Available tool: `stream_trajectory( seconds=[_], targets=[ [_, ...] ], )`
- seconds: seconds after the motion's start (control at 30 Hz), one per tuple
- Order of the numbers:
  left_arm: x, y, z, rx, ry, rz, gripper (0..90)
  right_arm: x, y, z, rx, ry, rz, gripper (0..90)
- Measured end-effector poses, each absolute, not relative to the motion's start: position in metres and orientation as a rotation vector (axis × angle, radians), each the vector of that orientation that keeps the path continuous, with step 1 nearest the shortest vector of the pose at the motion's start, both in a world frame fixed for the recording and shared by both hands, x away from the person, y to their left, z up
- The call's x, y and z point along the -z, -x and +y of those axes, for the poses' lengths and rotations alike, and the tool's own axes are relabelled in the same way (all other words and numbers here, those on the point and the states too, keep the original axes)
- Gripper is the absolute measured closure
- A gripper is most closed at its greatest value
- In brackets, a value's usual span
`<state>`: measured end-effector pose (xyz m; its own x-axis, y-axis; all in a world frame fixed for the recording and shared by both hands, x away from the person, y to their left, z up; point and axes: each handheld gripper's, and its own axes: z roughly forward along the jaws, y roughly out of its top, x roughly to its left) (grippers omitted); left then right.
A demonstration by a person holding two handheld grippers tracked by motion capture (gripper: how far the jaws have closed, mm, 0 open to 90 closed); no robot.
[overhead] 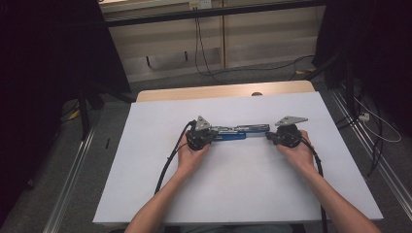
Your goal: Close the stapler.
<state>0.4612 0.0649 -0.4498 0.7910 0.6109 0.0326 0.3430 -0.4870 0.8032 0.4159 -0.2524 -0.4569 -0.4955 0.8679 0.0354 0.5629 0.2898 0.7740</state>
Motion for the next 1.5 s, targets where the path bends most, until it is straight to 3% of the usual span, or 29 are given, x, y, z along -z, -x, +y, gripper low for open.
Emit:
stream_trajectory(
  seconds=[1.5],
  targets=[
    [0.451, -0.46, 0.061, -0.404, -2.117, 0.709, 90.0, 0.458, -0.428, -0.243, -1.054, -1.304, 2.154, 90.0]
  ],
)
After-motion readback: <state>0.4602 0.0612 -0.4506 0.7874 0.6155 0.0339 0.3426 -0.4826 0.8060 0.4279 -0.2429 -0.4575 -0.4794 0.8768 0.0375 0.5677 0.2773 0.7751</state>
